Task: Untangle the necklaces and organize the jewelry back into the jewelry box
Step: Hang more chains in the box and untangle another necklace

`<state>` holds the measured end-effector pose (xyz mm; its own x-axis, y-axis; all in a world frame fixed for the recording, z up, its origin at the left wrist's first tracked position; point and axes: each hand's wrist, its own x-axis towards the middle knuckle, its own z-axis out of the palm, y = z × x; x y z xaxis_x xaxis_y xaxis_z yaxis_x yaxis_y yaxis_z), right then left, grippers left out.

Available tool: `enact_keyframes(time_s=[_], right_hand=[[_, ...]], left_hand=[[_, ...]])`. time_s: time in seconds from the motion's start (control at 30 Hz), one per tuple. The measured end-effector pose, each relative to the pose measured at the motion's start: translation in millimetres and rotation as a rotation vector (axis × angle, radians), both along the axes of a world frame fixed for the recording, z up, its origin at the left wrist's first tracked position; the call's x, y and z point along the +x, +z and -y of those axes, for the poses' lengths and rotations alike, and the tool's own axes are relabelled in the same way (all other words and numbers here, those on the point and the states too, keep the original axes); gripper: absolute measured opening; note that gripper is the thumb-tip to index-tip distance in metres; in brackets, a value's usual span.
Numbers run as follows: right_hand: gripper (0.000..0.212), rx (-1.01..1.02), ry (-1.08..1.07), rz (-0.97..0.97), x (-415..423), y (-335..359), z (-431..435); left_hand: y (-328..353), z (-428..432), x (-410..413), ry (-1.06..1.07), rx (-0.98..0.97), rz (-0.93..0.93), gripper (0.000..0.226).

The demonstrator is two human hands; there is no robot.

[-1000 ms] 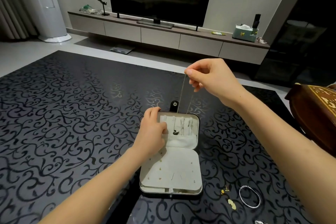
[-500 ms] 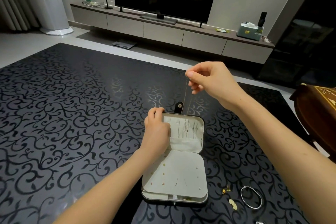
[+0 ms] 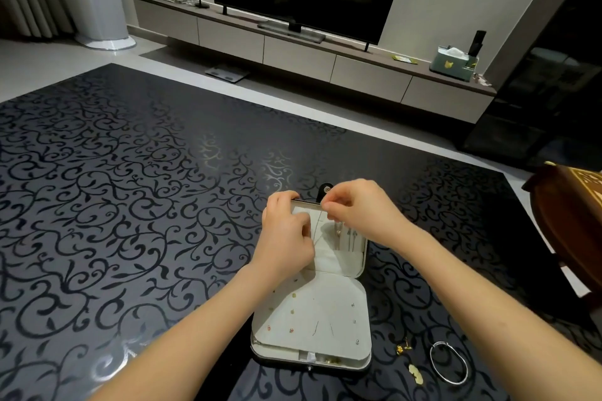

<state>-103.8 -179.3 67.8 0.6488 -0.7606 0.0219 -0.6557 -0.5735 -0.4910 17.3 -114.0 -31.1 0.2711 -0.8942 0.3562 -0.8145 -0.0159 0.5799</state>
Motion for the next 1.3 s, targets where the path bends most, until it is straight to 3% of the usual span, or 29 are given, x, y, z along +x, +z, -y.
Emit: enact_keyframes(time_s=[0.37,0.77,0.93,1.07,1.3], right_hand=[[0.019,-0.384,-0.057,-0.155,3.8,-39.3,-3.7],[0.012,-0.173,-0.152,0.159,4.9,-50.1,-0.7],[0.01,-0.421,-0.181,-0.007,2.5,-69.0,-3.8],[0.017,-0.658,-0.345,-0.049,12.3,-74.5,-8.6],[0.01,-0.418,-0.608,0.24,23.3,-79.5,-8.6]], left_hand=[[3.3,8.7,-1.6,0.048,-0.137,-0.178,0.02],[1.8,18.2,0.9,0.131,-0.156,-0.158,0.005],[-7.1,17.7,-0.8,0.147,-0.181,-0.146,0.011],[-7.8,20.1,-2.4,0.157,-0.228,-0.121,0.013],[-8.6,23.3,-5.1,0.205,-0.283,-0.086,0.016]])
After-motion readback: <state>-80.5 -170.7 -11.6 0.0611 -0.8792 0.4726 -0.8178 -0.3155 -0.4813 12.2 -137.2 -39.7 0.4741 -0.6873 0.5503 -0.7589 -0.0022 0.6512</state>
